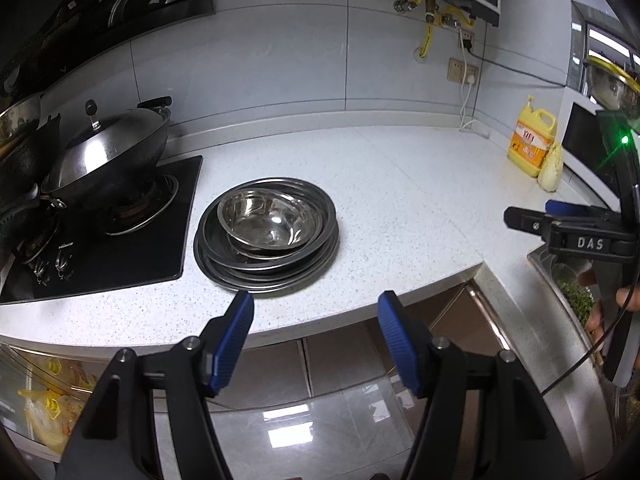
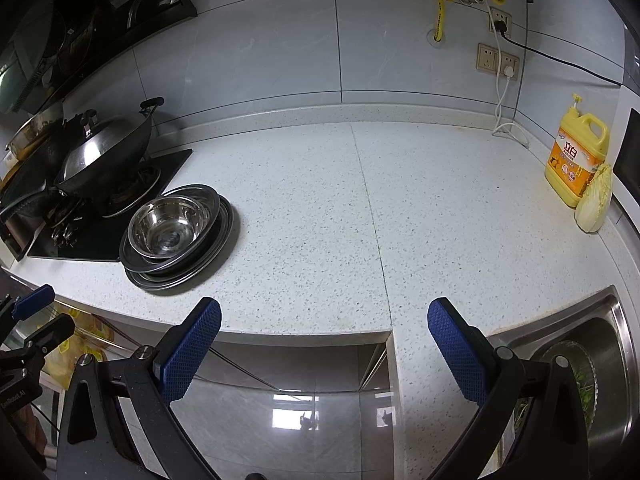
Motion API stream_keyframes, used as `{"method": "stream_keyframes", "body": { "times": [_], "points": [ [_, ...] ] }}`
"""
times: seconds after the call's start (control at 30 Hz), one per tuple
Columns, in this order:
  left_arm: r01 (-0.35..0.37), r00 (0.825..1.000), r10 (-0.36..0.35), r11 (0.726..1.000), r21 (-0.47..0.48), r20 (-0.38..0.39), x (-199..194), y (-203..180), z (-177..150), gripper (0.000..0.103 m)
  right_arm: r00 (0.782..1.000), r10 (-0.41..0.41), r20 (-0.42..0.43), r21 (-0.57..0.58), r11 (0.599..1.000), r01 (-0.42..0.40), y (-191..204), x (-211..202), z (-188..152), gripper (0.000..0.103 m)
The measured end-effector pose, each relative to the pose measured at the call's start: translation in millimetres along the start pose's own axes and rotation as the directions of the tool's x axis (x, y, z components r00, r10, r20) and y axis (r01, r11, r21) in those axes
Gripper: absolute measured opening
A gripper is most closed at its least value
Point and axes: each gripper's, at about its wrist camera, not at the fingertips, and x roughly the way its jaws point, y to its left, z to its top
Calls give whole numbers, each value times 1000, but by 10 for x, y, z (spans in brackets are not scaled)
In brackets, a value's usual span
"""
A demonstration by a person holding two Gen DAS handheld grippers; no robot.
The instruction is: Organize plates and bowls
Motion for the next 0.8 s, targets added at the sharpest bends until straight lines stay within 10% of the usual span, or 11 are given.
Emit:
{"method": "stream_keyframes", "body": {
  "times": [0.8],
  "points": [
    [2,1000,-2,1000,9,-12,44,-65,-4,63,1000,1,-1,-13,1000,-1,-54,20,43,102]
  ]
}}
